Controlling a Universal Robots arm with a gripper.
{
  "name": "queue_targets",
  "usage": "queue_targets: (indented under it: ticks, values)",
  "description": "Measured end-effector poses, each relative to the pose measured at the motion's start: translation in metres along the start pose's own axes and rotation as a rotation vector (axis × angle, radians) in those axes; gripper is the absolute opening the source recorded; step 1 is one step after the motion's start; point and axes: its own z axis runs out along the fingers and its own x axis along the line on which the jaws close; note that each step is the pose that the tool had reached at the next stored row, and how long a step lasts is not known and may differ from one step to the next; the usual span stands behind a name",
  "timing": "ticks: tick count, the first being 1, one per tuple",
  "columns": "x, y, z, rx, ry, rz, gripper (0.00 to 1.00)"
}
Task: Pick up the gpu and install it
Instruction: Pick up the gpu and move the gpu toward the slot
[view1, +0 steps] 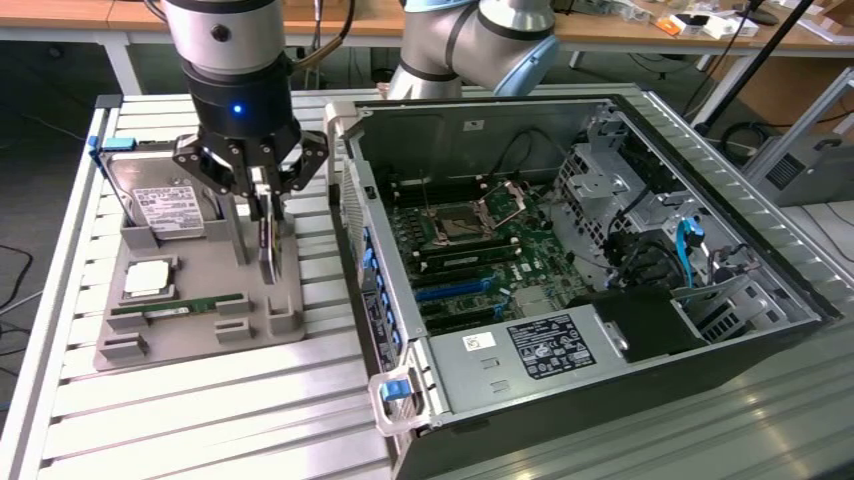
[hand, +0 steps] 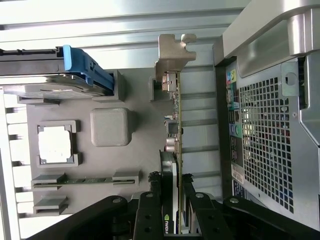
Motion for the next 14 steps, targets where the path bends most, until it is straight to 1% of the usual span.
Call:
queue_targets:
  ticks: [14]
  values:
    - [-0.0001, 0.0001, -0.0048, 0.0, 0.0, 0.0, 0.27]
